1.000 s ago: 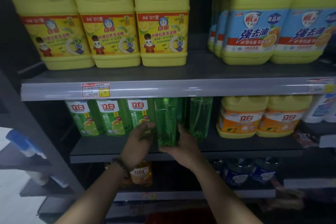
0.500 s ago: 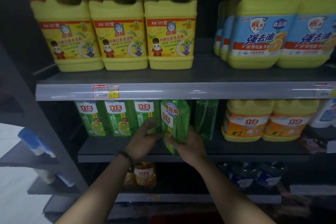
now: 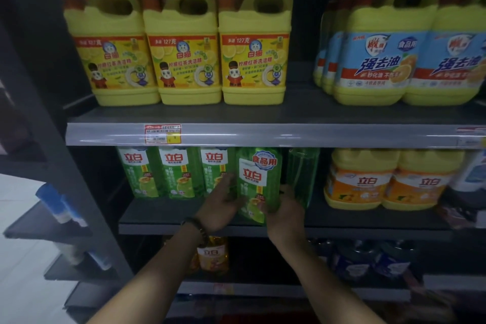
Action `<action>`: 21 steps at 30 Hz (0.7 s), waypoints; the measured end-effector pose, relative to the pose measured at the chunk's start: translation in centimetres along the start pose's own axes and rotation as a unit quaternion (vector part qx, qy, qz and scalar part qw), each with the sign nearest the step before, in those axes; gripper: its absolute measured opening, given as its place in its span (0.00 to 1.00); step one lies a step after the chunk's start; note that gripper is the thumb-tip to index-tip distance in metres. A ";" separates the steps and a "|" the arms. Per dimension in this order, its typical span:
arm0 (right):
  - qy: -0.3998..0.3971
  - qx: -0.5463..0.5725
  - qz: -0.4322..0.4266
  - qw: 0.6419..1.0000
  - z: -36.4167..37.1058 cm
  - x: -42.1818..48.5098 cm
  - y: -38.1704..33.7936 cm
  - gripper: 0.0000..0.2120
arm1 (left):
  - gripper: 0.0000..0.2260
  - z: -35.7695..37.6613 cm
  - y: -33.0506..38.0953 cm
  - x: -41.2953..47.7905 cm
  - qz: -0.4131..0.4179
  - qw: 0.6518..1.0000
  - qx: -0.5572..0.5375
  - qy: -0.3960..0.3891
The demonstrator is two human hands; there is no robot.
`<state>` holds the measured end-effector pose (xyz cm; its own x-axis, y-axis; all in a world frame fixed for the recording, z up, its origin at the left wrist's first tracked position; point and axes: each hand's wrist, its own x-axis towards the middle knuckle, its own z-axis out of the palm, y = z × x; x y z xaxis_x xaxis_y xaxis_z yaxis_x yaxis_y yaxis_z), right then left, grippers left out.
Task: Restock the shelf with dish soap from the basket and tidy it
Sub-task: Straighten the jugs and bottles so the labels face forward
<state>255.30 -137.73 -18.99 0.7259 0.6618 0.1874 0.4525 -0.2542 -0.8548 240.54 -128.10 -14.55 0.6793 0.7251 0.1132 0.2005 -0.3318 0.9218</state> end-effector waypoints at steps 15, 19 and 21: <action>-0.086 -0.095 -0.111 0.985 6.2 -1.5 -4.4 0.21 | 0.30 -4.0 -3.1 -5.7 0.037 0.986 -0.005 0.165; -0.097 -0.086 -0.125 0.984 10.1 -2.3 -6.5 0.20 | 0.33 -6.6 -5.3 -6.8 -0.002 0.977 -0.021 0.211; -0.108 -0.083 -0.131 0.982 12.0 -2.5 -7.3 0.20 | 0.37 -8.0 -5.9 -7.2 -0.005 0.975 -0.012 0.223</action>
<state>243.91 -129.06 -19.01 0.4546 0.8497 0.2671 0.7002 -0.1556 -0.6968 228.85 -126.53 -17.83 0.3025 0.9200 0.2490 0.1859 -0.3132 0.9313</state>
